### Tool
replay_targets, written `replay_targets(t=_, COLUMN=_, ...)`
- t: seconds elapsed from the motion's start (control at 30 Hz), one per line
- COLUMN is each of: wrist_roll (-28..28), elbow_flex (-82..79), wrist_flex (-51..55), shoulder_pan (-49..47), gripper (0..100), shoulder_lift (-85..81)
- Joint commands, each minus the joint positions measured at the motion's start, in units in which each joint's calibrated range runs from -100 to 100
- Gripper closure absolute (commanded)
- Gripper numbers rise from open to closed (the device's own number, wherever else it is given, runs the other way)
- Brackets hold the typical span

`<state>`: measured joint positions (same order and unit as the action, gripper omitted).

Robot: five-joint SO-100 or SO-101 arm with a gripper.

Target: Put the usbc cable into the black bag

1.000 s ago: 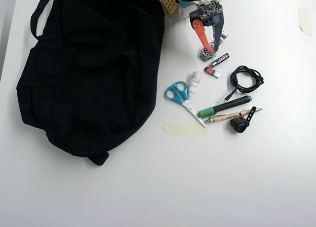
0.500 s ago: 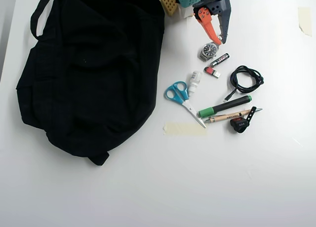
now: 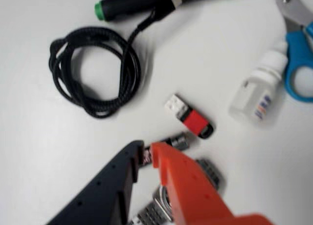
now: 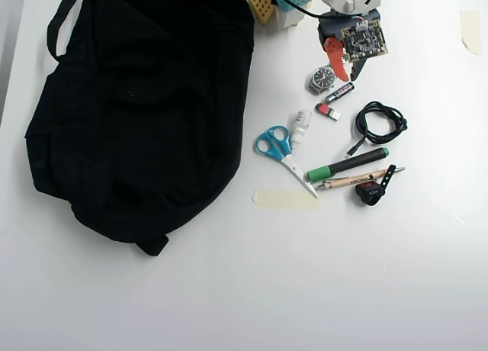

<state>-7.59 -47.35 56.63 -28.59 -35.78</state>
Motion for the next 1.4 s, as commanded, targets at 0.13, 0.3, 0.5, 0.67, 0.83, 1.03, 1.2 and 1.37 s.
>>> replay_targets(t=0.13, wrist_roll=-0.06, elbow_flex=11.87, wrist_flex=-0.55, shoulder_pan=-2.3, gripper=98, shoulder_lift=12.71)
replay_targets(t=0.3, wrist_roll=-0.11, elbow_flex=17.26, wrist_flex=-0.64, shoulder_pan=-3.87, gripper=91, shoulder_lift=20.93)
replay_targets(t=0.5, wrist_roll=-1.37, elbow_flex=22.92, wrist_flex=-0.64, shoulder_pan=-5.07, gripper=80, shoulder_lift=28.73)
replay_targets(t=0.67, wrist_roll=-2.05, elbow_flex=25.16, wrist_flex=-0.64, shoulder_pan=-6.42, gripper=75, shoulder_lift=31.38)
replay_targets(t=0.83, wrist_roll=-2.16, elbow_flex=26.96, wrist_flex=-0.9, shoulder_pan=-6.94, gripper=73, shoulder_lift=34.87)
replay_targets(t=1.03, wrist_roll=-2.0, elbow_flex=27.41, wrist_flex=-6.75, shoulder_pan=-6.64, gripper=73, shoulder_lift=39.93)
replay_targets(t=1.2, wrist_roll=-1.69, elbow_flex=27.41, wrist_flex=-11.58, shoulder_pan=-6.19, gripper=73, shoulder_lift=43.5)
replay_targets(t=1.37, wrist_roll=-1.48, elbow_flex=27.41, wrist_flex=-14.51, shoulder_pan=-5.82, gripper=73, shoulder_lift=46.24)
